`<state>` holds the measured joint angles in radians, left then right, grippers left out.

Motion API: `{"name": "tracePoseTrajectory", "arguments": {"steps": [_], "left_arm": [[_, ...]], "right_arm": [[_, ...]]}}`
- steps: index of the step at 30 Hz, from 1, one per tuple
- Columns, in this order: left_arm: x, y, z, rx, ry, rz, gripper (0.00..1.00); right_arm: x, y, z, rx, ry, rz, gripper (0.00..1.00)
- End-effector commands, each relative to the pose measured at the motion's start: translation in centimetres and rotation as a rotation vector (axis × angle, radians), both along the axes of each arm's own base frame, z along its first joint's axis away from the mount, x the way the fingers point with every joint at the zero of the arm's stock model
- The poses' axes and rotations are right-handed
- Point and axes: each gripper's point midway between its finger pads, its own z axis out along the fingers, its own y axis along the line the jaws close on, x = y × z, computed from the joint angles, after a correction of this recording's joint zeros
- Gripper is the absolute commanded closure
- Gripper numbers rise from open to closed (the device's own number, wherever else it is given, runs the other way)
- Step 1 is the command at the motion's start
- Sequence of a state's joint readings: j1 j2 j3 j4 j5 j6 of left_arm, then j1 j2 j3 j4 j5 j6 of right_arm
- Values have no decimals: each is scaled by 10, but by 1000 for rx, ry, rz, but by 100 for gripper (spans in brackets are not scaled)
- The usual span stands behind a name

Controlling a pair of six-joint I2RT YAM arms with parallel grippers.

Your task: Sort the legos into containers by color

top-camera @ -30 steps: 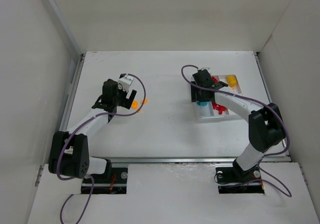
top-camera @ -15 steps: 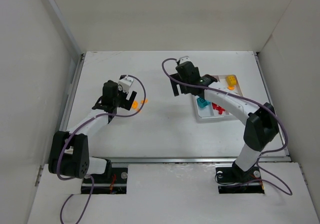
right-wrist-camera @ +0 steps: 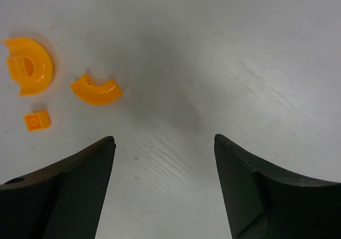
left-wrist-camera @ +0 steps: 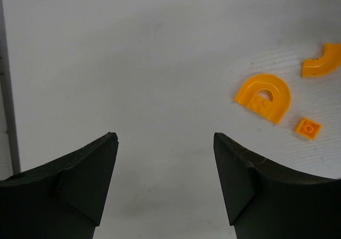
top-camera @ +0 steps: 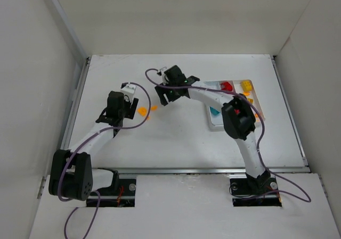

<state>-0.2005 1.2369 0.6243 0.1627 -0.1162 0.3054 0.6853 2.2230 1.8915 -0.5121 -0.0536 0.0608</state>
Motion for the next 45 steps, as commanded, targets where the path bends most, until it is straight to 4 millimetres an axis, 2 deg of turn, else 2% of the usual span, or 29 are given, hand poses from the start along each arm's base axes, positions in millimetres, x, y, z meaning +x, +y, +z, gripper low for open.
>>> {"name": "tracePoseTrajectory", "arguments": {"steps": [1, 3, 4, 5, 6, 10, 11, 13, 17, 18, 19, 23, 26, 28, 29, 30, 36, 41, 45], "left_arm": [[-8, 20, 8, 15, -32, 117, 31], [-10, 23, 4, 27, -25, 132, 31], [-10, 25, 8, 38, -35, 136, 31], [-13, 26, 3, 41, -25, 136, 31], [-11, 26, 5, 39, -34, 136, 31], [-12, 26, 2, 39, -34, 136, 30], [-15, 26, -1, 41, -25, 136, 30], [-13, 26, 0, 39, -35, 136, 30], [-13, 22, 0, 48, -45, 121, 30], [-13, 22, 0, 48, -45, 121, 30], [-13, 23, 4, 51, -55, 129, 30], [-13, 25, 4, 63, -56, 132, 30], [-13, 22, 4, 63, -56, 123, 30], [-13, 22, 7, 61, -65, 123, 30], [-13, 22, 7, 61, -65, 123, 30], [-13, 22, 7, 61, -65, 123, 29], [-11, 22, 9, 66, -73, 119, 29], [-11, 22, 9, 66, -73, 119, 29], [-10, 22, 11, 71, -81, 115, 29]], "right_arm": [[-15, 42, 13, 39, -46, 122, 20], [-9, 47, 0, 26, -42, 130, 19], [-12, 58, -5, 39, -31, 157, 19], [-11, 59, -1, 42, -34, 157, 19], [-16, 67, -10, 41, -20, 176, 19], [-23, 81, -16, 18, -41, 184, 19], [-20, 79, -16, 5, -52, 169, 19], [-28, 83, -24, -30, -56, 168, 19], [-22, 70, -50, -135, -69, 108, 21], [-18, 71, -45, -132, -85, 99, 21], [-20, 68, -55, -150, -68, 101, 21], [-18, 84, -58, -106, -62, 129, 22], [-19, 83, -63, -116, -43, 123, 31], [-16, 84, -59, -114, -56, 117, 38], [-18, 81, -64, -123, -46, 117, 38], [-17, 82, -59, -117, -52, 117, 38], [-26, 76, -58, -127, -28, 127, 44], [-34, 73, -60, -127, -2, 143, 71], [-35, 75, -51, -102, -9, 141, 79]]}}
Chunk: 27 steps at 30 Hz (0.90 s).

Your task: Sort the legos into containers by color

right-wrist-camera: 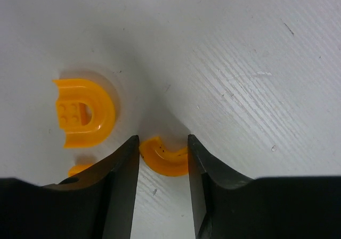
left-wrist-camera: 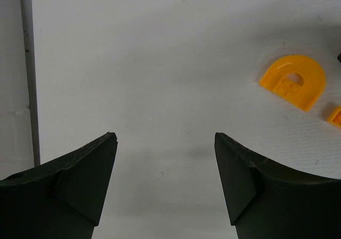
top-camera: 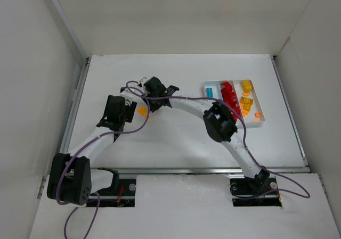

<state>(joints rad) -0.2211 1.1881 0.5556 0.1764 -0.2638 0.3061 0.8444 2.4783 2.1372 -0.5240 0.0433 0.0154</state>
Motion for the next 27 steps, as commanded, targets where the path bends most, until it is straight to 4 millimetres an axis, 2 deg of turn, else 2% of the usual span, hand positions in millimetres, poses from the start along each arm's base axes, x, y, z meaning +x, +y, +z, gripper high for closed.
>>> {"name": "tracePoseTrajectory", "arguments": {"steps": [1, 2, 4, 8, 9, 10, 11, 12, 13, 15, 16, 17, 18, 19, 21, 22, 23, 25, 26, 27], "left_arm": [[6, 0, 17, -7, -71, 10, 29], [6, 0, 17, -7, -71, 10, 29], [6, -1, 16, -12, -70, 2, 29], [7, -6, 16, -9, -63, -40, 29], [7, -9, 12, -7, -51, -63, 29], [6, -15, 11, 18, -36, -117, 29], [5, -24, 8, 13, -21, -181, 28], [4, -33, 3, 22, -4, -238, 28], [4, -38, 1, 33, 20, -288, 26], [8, -56, 3, 62, 32, -448, 26], [8, -61, -1, 74, 47, -496, 26], [6, -65, -6, 89, 63, -542, 26], [10, -71, -2, 136, 49, -628, 28], [10, -73, -7, 169, 59, -676, 28], [12, -78, -9, 260, 55, -797, 28], [13, -76, -12, 392, 55, -905, 28], [11, -74, -22, 451, 85, -960, 28], [16, -74, -23, 537, 82, -1059, 28], [24, -75, -20, 619, 69, -1139, 28], [20, -76, -24, 621, 95, -1191, 28]], "right_arm": [[-13, -8, 7, -9, 40, 9, 81], [-12, -9, 7, -11, 37, -6, 81], [-11, -7, 20, 11, 28, -15, 83], [3, -21, 48, 77, 22, -93, 83], [15, -33, 52, 99, 17, -134, 83], [19, -38, 74, 152, 13, -165, 83], [25, -46, 84, 175, 6, -194, 83], [39, -62, 95, 205, -10, -241, 83], [41, -77, 111, 229, -21, -271, 84], [49, -99, 129, 277, -29, -328, 84], [58, -124, 127, 276, -34, -372, 84], [59, -138, 148, 305, -57, -399, 84], [61, -151, 154, 310, -65, -419, 84], [70, -178, 157, 298, -79, -477, 84], [69, -215, 167, 281, -96, -545, 84], [71, -234, 169, 271, -112, -588, 84], [68, -268, 168, 258, -107, -648, 84], [66, -305, 165, 249, -109, -716, 84], [68, -339, 162, 233, -116, -790, 84], [60, -357, 153, 213, -105, -828, 84]]}}
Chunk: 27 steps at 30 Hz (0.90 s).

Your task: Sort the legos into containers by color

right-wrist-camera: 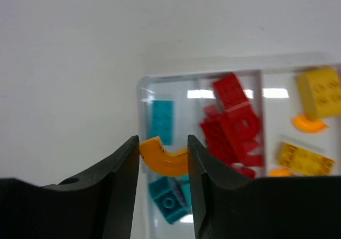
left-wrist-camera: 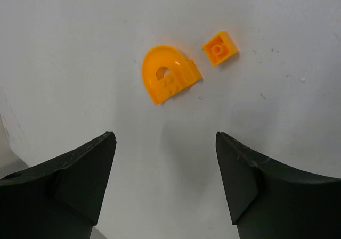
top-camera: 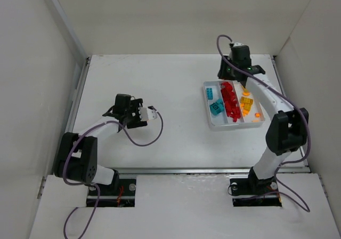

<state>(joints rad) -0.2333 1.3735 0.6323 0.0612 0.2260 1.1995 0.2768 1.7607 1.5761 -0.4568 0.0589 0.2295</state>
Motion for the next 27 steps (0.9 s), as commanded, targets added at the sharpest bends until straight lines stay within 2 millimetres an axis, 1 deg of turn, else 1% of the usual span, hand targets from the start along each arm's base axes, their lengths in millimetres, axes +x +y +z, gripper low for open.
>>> {"name": "tracePoseTrajectory", "arguments": {"steps": [1, 2, 3, 4, 5, 6, 7, 8, 9, 10, 11, 12, 13, 14, 15, 16, 17, 18, 19, 20, 21, 22, 23, 24, 25, 26, 27], "left_arm": [[22, -18, 24, 104, -80, -324, 28], [24, -22, 31, 108, -89, -360, 28], [24, -24, 24, 122, -57, -400, 28], [16, -25, 17, 165, -22, -485, 28], [15, -27, 15, 180, -8, -527, 28], [18, -29, 14, 190, 1, -563, 28], [13, -29, 9, 202, 31, -591, 28], [14, -29, 8, 218, 35, -622, 28], [20, -30, 12, 226, 30, -635, 28], [21, -31, 6, 230, 57, -652, 28], [16, -26, 1, 232, 104, -663, 28], [17, -26, 2, 234, 104, -705, 28], [23, -29, 3, 236, 109, -735, 28], [16, -23, -1, 235, 159, -752, 28], [16, -25, -1, 232, 162, -780, 28], [22, -23, 2, 242, 152, -793, 28], [21, -23, -5, 237, 172, -796, 28], [24, -23, -4, 238, 168, -795, 28], [29, -22, -1, 255, 155, -799, 28], [28, -22, -6, 257, 163, -811, 28], [26, -22, -6, 259, 167, -821, 28], [26, -21, -11, 265, 180, -819, 28], [25, -24, -11, 266, 179, -828, 28], [25, -22, -14, 272, 191, -827, 28], [25, -23, -14, 276, 187, -834, 28], [25, -23, -14, 276, 187, -834, 28], [25, -23, -18, 278, 192, -846, 28]], "right_arm": [[-8, -69, -26, -24, 59, -160, 84], [-12, -68, -27, -18, 65, -153, 84], [-15, -91, -37, -21, 90, -199, 84], [-16, -99, -46, -17, 113, -212, 84], [-17, -107, -50, -18, 122, -229, 84], [-17, -119, -58, -12, 135, -251, 84], [-20, -124, -69, -15, 163, -261, 84], [-20, -128, -70, -15, 163, -271, 84], [-17, -134, -74, -22, 167, -288, 84], [-20, -138, -78, -16, 178, -303, 84], [-17, -145, -81, -14, 174, -318, 84], [-17, -145, -85, -15, 183, -318, 82], [-15, -153, -83, -18, 170, -339, 82], [-14, -155, -89, -26, 183, -346, 80], [-12, -159, -85, -24, 172, -355, 78], [-12, -159, -92, -26, 187, -355, 74], [-9, -159, -95, -27, 193, -355, 68], [-8, -159, -93, -27, 193, -355, 56], [-8, -159, -99, -29, 207, -355, 50], [-10, -160, -100, -37, 216, -348, 45], [-10, -160, -100, -37, 216, -348, 34], [-11, -161, -100, -43, 215, -355, 30], [-14, -161, -105, -45, 228, -355, 27], [-14, -163, -101, -50, 218, -362, 24], [-17, -163, -100, -50, 219, -362, 21], [-17, -163, -101, -58, 219, -354, 20], [-17, -163, -96, -57, 210, -355, 20]]}}
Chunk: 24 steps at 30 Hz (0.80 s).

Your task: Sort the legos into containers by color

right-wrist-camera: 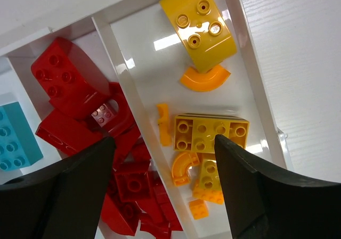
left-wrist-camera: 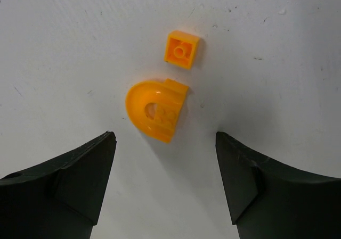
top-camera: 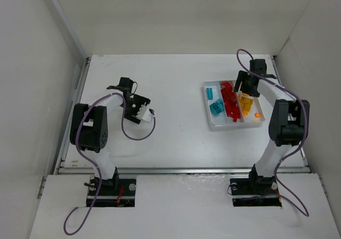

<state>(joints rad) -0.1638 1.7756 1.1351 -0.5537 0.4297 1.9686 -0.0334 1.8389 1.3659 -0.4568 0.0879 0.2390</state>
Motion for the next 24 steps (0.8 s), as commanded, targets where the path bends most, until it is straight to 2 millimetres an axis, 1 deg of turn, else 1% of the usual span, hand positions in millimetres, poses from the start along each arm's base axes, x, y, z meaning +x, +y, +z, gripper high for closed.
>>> {"name": "tracePoseTrajectory", "arguments": {"steps": [1, 2, 3, 4, 6, 7, 8, 9, 10, 11, 12, 14, 15, 16, 17, 18, 19, 20, 22, 23, 24], "left_arm": [[-4, -9, 0, 26, -15, -187, 28], [-2, -8, 0, 34, -25, -186, 28], [1, -9, -2, 34, -22, -186, 28], [1, -13, -8, 35, -13, -197, 28], [9, -13, -4, 41, -27, -186, 28], [13, -17, -5, 41, -28, -195, 28], [15, -16, -7, 50, -25, -194, 28], [15, -14, -8, 62, -26, -192, 29], [21, -14, -6, 75, -41, -219, 29], [15, -15, -13, 94, -10, -252, 29], [14, -13, -14, 113, 0, -278, 30], [16, -5, -18, 175, 12, -338, 31], [9, -4, -17, 197, 41, -360, 33], [7, 1, -21, 227, 66, -361, 35], [5, -1, -19, 241, 72, -383, 35], [4, 2, -20, 256, 88, -384, 36], [-3, 1, -21, 270, 109, -407, 36], [-5, 7, -25, 298, 128, -409, 37], [-9, 4, -25, 322, 137, -431, 37], [-15, -1, -28, 325, 159, -441, 38], [-12, -3, -26, 315, 153, -431, 38]], "right_arm": [[10, -6, 23, -16, -73, -9, 19], [10, -6, 23, -21, -72, -2, 19], [10, -6, 28, -22, -84, -2, 19], [10, -6, 28, -22, -84, -2, 19], [10, -5, 38, -20, -106, 11, 19], [10, -5, 38, -20, -106, 11, 19], [10, -4, 43, -21, -117, 11, 19], [7, -3, 43, -20, -116, 24, 19], [7, -4, 43, -25, -115, 31, 19], [7, -4, 43, -25, -115, 31, 19], [7, -4, 47, -33, -123, 39, 19], [7, -3, 47, -32, -123, 52, 19], [7, -3, 47, -32, -123, 52, 19], [7, -3, 52, -32, -134, 52, 19], [5, -3, 51, -32, -125, 52, 19], [5, -3, 51, -32, -125, 52, 19], [5, -3, 55, -38, -134, 59, 19], [5, -3, 55, -39, -134, 59, 19], [5, -3, 55, -39, -134, 59, 19], [5, -3, 55, -39, -134, 59, 19], [5, -3, 55, -39, -134, 59, 19]]}}
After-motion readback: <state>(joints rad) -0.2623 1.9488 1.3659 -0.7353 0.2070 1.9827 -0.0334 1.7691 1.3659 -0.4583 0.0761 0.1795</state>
